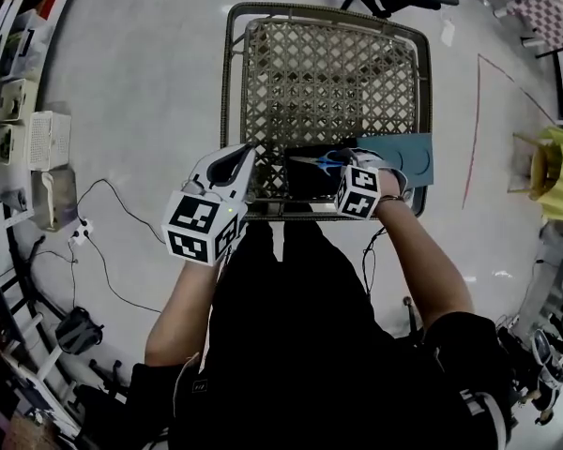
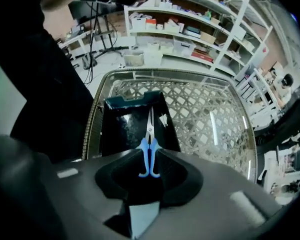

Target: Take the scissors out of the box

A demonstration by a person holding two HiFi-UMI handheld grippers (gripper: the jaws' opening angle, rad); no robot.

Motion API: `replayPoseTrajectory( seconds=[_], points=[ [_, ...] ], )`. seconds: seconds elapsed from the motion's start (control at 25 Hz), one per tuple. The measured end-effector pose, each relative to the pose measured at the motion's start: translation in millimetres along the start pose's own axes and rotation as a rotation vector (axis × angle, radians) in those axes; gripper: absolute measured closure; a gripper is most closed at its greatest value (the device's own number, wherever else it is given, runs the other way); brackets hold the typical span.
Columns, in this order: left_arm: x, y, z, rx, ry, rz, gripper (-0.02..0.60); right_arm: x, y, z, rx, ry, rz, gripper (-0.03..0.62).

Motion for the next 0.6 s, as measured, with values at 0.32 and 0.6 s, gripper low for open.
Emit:
replayPoseTrajectory(
  seconds=[0.32,0.6],
  points=[
    [-2.5,-9.0,-5.8,-0.025,0.022,0.006,0.575,30.5,-12.8,-8.5,-0.143,0.058,-0.181,0.484],
    [-9.6,-18.9,-17.5,-0.053,0.039,0.005,0.575,46.8,-8.8,-0.9,-0.164,0.063,-0.217,0.482]
  ],
)
Point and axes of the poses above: the fingertips, and each gripper's own axes: x forward along the fingers, z to its right, y out of its top, the point moved 4 cm from there along -x, backward along the fingers, and after that the axes turned 6 degrees about -x, right-handed, at the moved point
